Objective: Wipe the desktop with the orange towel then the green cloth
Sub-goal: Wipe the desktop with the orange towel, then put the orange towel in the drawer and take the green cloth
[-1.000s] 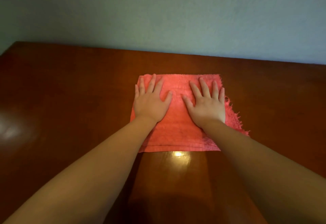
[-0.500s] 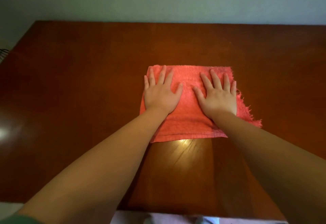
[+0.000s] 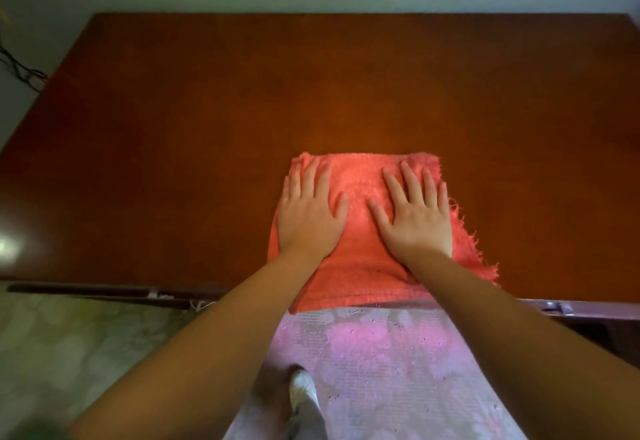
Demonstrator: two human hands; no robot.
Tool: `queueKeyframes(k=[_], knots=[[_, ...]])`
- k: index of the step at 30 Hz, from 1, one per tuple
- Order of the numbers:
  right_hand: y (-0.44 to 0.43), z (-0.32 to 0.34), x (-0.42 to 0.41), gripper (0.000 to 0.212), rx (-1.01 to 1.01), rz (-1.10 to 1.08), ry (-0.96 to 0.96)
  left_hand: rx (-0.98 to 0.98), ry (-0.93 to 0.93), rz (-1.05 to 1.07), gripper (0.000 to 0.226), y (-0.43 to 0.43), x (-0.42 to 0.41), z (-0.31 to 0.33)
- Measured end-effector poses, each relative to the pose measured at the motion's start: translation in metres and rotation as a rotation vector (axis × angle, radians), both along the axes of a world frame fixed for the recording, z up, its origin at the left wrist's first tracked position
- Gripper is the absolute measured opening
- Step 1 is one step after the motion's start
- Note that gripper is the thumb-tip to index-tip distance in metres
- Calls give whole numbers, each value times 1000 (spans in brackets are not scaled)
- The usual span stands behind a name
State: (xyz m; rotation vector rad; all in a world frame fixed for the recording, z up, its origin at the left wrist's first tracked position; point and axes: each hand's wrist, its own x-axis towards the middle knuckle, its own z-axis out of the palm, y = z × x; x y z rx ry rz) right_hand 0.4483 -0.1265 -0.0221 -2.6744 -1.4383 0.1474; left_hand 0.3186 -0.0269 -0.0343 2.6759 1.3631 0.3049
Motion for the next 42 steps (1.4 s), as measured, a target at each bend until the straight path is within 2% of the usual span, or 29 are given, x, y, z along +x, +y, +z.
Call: queueKeyframes(k=[6, 9, 14, 18, 22, 26, 29, 31, 33, 37, 40, 42], knots=[[-50, 1, -39, 77, -52, 62, 21, -46, 112, 33, 74, -54, -38, 1], [-56, 2, -61, 78, -96, 93, 36, -83, 174, 88, 67, -60, -62, 1], [-37, 11, -104, 66, -145, 284, 132, -145, 301, 224, 68, -45, -116, 11], [-43, 22, -122, 71, -148, 395, 134, -78, 140, 291, 59, -59, -140, 15], [-53, 39, -119, 60, -117, 458, 144, -48, 144, 296, 32, -70, -140, 27], [-56, 50, -125, 41, -178, 430, 215, -202, 215, 248, 24, -77, -153, 30], [-61, 54, -137, 40, -252, 454, 212, -223, 343, 216, 26, -90, -176, 26], [-64, 59, -148, 43, -247, 485, 223, -285, 293, 287, 24, -92, -190, 26], [-63, 63, -159, 46, -220, 503, 238, -407, 148, 348, 21, -86, -205, 30], [-48, 67, -190, 42, -216, 520, 242, -608, 20, 304, 35, -59, -236, 40], [-27, 69, -217, 42, -224, 506, 259, -722, 98, 308, 56, -25, -256, 40], [-12, 68, -232, 41, -236, 488, 257, -742, 166, 284, 59, -4, -266, 35]])
